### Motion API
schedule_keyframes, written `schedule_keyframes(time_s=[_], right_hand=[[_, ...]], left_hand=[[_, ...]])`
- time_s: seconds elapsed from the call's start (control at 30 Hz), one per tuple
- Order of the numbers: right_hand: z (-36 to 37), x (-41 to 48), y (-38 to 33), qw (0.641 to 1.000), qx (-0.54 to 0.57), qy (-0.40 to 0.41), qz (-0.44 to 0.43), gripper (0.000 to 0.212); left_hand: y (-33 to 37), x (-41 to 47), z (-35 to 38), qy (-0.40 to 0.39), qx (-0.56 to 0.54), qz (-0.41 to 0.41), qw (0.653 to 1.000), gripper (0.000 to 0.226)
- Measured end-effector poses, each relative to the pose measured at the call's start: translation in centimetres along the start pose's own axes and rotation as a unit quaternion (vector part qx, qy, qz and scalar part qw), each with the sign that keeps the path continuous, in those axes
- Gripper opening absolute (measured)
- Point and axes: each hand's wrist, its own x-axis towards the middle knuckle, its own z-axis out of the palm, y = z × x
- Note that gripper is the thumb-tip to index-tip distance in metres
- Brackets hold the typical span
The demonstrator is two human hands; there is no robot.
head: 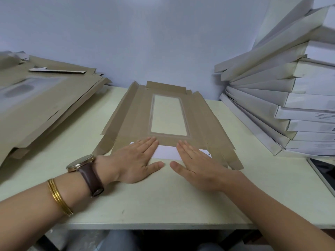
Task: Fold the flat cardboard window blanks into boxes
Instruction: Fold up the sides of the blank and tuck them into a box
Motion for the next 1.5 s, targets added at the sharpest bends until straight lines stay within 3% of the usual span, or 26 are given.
schedule_keyframes(time_s=[0.33, 0.57, 0.73, 0.93, 1.2, 1.37, 1.5], right_hand=[[-0.6, -2.3, 4.2, 0.997, -0.057, -0.004, 0.046, 0.104], [-0.5, -3.0, 5.1, 0.997, -0.052, 0.013, 0.054, 0.087], [0.0, -2.8, 5.3, 0.996, -0.046, 0.051, 0.054, 0.065], [-0.2, -2.9, 5.4, 0.991, -0.010, 0.127, 0.028, 0.055], [-0.9, -3.1, 5.3, 0.975, -0.042, 0.214, -0.035, 0.031], [-1.3, -2.6, 5.2, 0.974, -0.053, 0.216, -0.037, 0.027], [-1.8, -2.1, 5.2, 0.977, -0.050, 0.206, -0.033, 0.026]], left_hand=[[-1.9, -1.6, -0.5, -0.024, 0.007, -0.030, 0.999, 0.094], [-3.5, -2.0, -0.3, -0.015, 0.024, -0.030, 0.999, 0.090], [-4.1, -2.1, 0.3, 0.067, 0.004, -0.016, 0.998, 0.068], [-4.0, -2.6, -0.1, 0.172, 0.014, 0.038, 0.984, 0.070], [-3.6, -2.8, -0.8, 0.222, 0.040, 0.085, 0.971, 0.070], [-3.7, -2.4, -1.0, 0.263, 0.025, 0.076, 0.962, 0.038], [-3.6, -2.1, -1.1, 0.273, 0.001, 0.067, 0.960, 0.029]])
